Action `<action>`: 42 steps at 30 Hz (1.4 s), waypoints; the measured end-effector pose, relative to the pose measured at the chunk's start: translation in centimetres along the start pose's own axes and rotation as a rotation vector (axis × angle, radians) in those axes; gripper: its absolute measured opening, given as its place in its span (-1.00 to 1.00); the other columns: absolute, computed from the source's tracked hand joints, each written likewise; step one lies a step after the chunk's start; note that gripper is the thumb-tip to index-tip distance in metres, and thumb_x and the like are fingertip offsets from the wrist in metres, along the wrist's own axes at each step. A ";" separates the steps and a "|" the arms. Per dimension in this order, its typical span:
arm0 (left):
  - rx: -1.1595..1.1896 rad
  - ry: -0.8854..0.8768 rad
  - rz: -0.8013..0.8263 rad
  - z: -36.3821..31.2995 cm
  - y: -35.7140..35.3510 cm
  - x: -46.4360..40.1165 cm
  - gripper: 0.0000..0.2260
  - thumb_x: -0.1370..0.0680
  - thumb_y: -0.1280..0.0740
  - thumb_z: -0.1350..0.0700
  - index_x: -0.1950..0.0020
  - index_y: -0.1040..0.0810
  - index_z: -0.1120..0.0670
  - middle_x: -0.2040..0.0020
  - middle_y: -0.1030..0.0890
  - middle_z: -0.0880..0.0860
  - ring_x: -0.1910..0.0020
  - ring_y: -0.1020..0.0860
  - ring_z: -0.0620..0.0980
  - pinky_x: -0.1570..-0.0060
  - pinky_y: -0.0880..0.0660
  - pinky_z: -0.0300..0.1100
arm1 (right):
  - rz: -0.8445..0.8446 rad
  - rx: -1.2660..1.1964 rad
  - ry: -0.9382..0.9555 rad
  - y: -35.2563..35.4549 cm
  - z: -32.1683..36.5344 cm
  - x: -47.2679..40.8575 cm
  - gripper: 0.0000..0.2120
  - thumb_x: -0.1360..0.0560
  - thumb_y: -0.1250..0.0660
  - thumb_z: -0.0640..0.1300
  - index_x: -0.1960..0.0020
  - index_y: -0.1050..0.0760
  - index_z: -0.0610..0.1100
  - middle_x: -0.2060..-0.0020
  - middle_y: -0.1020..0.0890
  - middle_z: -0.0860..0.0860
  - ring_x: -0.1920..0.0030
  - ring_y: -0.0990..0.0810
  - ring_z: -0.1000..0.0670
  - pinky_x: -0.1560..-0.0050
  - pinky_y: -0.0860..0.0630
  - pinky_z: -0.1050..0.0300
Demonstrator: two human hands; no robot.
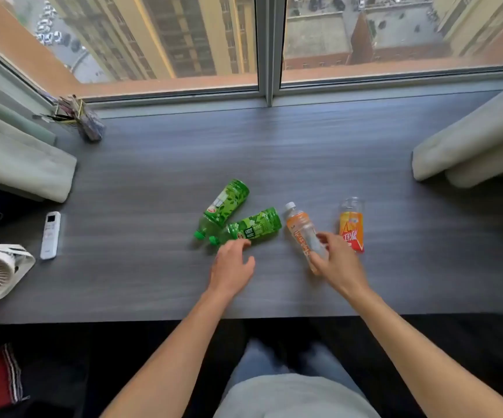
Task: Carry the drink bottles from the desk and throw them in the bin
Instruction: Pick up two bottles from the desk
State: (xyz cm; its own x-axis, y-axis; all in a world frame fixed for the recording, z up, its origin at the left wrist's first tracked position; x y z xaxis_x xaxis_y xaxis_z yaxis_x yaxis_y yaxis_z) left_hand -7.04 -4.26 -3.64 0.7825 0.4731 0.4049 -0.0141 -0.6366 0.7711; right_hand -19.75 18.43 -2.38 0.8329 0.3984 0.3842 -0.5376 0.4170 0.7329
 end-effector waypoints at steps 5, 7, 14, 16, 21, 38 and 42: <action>-0.186 -0.185 -0.061 -3.6 0.6 -5.5 -0.45 -0.48 -0.39 0.05 -0.45 -0.38 0.09 -0.40 -0.46 0.08 -0.40 -0.38 0.09 -0.39 -0.40 -0.03 | 0.036 0.089 -0.080 -2.0 0.0 -5.1 -0.27 -0.47 -0.39 0.14 -0.51 -0.23 -0.13 -0.40 -0.42 -0.13 -0.37 -0.45 -0.14 -0.31 -0.46 -0.06; -0.281 -0.173 0.035 -3.0 -1.4 -7.1 -0.34 -0.47 -0.41 0.00 -0.52 -0.29 0.12 -0.47 -0.39 0.12 -0.46 -0.34 0.12 -0.46 -0.32 0.01 | 0.083 0.103 -0.129 -3.8 -1.0 -6.0 -0.16 -0.43 -0.40 0.19 -0.55 -0.14 -0.13 -0.46 -0.36 -0.14 -0.42 -0.41 -0.16 -0.32 -0.44 -0.09; -0.439 -0.111 0.092 -0.3 -5.3 -8.8 -0.23 -0.43 -0.45 -0.10 -0.55 -0.20 0.06 -0.41 -0.45 0.11 -0.35 -0.43 0.17 -0.31 -0.39 0.09 | -0.003 0.145 -0.188 -6.2 -2.4 -7.0 -0.12 -0.30 -0.46 0.23 -0.47 -0.21 -0.11 -0.33 -0.46 -0.11 -0.32 -0.46 -0.20 -0.20 -0.51 -0.11; -0.442 -0.097 0.054 0.3 -5.6 -8.6 -0.24 -0.41 -0.47 -0.10 -0.51 -0.23 0.05 -0.36 -0.47 0.11 -0.30 -0.46 0.18 -0.22 -0.43 0.10 | -0.024 0.168 -0.198 -6.5 -2.7 -6.9 -0.27 -0.33 -0.47 0.19 -0.35 -0.30 -0.12 -0.22 -0.50 -0.11 -0.24 -0.50 -0.20 -0.11 -0.54 -0.10; -0.341 -0.038 0.066 0.8 -5.2 -6.6 -0.35 -0.38 -0.43 -0.11 -0.41 -0.32 0.04 -0.19 -0.55 0.12 -0.18 -0.53 0.20 -0.12 -0.47 0.10 | 0.035 0.090 -0.214 -6.5 -3.2 -5.4 -0.47 -0.34 -0.38 0.24 -0.18 -0.36 -0.01 -0.02 -0.60 -0.03 0.00 -0.63 -0.14 0.00 -0.60 -0.11; -0.137 0.085 0.412 6.9 -10.1 12.3 -0.54 -0.24 -0.34 -0.23 -0.10 -0.39 -0.22 0.12 -0.62 -0.16 0.14 -0.61 0.01 0.12 -0.59 -0.04 | 0.293 -0.098 -0.292 -5.4 -15.4 15.6 -0.52 -0.23 -0.42 0.30 -0.09 -0.34 0.31 0.22 -0.64 0.21 0.25 -0.62 0.19 0.24 -0.54 0.18; -0.198 0.052 0.504 8.4 -11.4 13.2 -0.56 -0.22 -0.35 -0.23 -0.05 -0.38 -0.22 0.15 -0.61 -0.18 0.16 -0.60 -0.07 0.11 -0.59 -0.04 | 0.220 -0.186 -0.463 -5.9 -18.9 20.4 -0.54 -0.21 -0.43 0.30 -0.02 -0.34 0.28 0.25 -0.65 0.19 0.28 -0.62 0.19 0.30 -0.50 0.18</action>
State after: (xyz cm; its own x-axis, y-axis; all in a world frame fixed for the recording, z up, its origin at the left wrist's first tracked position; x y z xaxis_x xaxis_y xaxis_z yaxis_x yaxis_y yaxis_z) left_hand 8.65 4.14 -11.20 0.6166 0.1712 0.7684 -0.5009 -0.6677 0.5507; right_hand -2.14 39.57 -9.49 0.6462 0.1091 0.7553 -0.6854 0.5181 0.5116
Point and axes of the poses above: each hand's wrist, its own x-axis away from the middle knuckle, its own y-axis out of the back of the hand, z = x × y, the point moved 9 cm from there along -x, towards the middle knuckle
